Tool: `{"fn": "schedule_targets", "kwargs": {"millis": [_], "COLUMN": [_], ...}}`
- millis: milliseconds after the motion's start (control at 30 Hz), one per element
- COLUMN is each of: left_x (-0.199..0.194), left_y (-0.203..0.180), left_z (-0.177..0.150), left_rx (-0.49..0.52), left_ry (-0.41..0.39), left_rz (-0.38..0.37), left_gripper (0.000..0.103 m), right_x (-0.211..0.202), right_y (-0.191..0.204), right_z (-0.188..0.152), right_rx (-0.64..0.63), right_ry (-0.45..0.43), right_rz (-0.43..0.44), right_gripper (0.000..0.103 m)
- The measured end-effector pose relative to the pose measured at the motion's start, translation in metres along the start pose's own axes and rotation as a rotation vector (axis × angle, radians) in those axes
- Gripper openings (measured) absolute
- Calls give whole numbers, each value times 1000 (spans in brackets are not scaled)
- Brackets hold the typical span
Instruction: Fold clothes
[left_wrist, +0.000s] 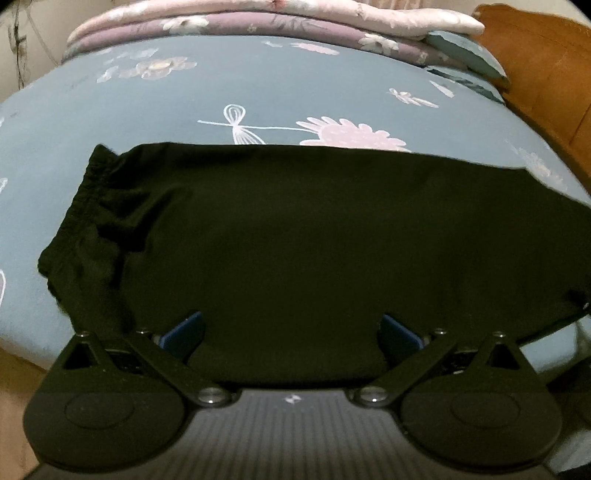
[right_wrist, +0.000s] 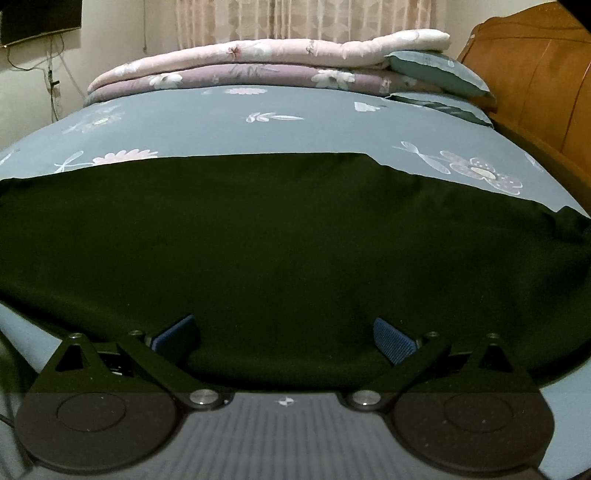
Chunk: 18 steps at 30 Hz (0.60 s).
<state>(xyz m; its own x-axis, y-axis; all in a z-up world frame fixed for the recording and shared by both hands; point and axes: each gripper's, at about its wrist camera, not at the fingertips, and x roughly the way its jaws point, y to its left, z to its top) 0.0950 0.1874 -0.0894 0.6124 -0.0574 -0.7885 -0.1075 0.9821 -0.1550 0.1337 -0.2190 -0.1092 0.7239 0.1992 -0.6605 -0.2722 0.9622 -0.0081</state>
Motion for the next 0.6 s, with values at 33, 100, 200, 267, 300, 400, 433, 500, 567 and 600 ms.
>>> {"fn": "schedule_targets", "kwargs": {"millis": [33,100,200,267,300,400,433,500,567,600], "left_x": [-3,-18,-45,-63,-69,-84,-86,-82,-73,-65], "left_y": [5,23,51,72,82,114,124,140,152,158], "left_z": [3,9,17,22,24,26,24,16,5,0], "left_rx": [-33,-116,-208,-258,-277,-348,-381,-451,-525,-559], "left_ry": [4,-37,-121,-177,-194,-235,-242,-243,-233,-226], "left_rz": [-21,-80,-131,-148,-141,-125,-134,-172,-222,-253], "left_gripper": [102,102,101,100,99,94,94,92,88,86], "right_x": [0,-1,-1,-1,-1,-2,-1,0,1,2], "right_y": [0,0,1,1,1,1,1,2,3,5], "right_z": [-1,-2,-3,-4,-4,-2,0,4,10,13], "right_rx": [-1,-3,-2,-3,-3,-4,-5,-5,-6,-7], "right_ry": [-1,-5,-10,-12,-11,0,9,30,56,67], "right_rz": [1,3,2,2,2,1,1,-3,-10,-16], "right_gripper": [103,103,103,103,103,103,103,103,103,103]}}
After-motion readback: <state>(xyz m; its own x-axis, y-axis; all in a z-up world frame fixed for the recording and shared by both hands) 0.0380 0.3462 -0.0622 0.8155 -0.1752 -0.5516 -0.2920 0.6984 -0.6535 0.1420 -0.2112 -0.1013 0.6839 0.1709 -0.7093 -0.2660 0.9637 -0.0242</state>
